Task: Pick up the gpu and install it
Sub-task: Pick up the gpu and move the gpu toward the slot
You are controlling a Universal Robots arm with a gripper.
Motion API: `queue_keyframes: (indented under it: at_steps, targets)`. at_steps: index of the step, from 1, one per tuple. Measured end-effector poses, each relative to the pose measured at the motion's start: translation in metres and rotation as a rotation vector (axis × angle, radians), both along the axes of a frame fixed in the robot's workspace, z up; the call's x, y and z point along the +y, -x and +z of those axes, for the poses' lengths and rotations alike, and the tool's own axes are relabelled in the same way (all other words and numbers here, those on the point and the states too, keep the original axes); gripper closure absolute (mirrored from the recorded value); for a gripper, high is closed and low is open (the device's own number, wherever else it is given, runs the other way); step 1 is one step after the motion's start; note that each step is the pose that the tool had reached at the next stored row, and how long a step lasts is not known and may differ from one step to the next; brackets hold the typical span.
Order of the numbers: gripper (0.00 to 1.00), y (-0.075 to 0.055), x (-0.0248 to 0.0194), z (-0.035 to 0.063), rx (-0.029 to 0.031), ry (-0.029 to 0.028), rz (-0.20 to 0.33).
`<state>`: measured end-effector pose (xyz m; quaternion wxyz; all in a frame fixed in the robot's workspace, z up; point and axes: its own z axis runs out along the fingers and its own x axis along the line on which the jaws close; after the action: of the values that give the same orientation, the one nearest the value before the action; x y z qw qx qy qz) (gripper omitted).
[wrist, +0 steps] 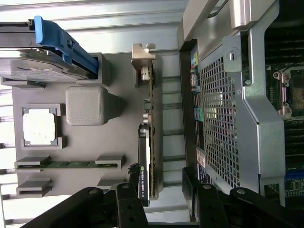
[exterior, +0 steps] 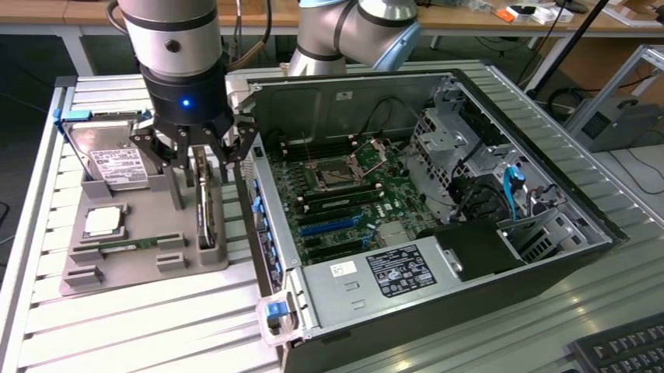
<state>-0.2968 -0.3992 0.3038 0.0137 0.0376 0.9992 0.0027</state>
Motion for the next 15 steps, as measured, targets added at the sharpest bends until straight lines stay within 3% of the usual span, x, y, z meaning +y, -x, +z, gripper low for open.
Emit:
queue_keyframes:
  at_steps: [15]
  targets:
    - [0.52,0.0000,0.0000,-0.0045,-0.0001,0.0011,0.000]
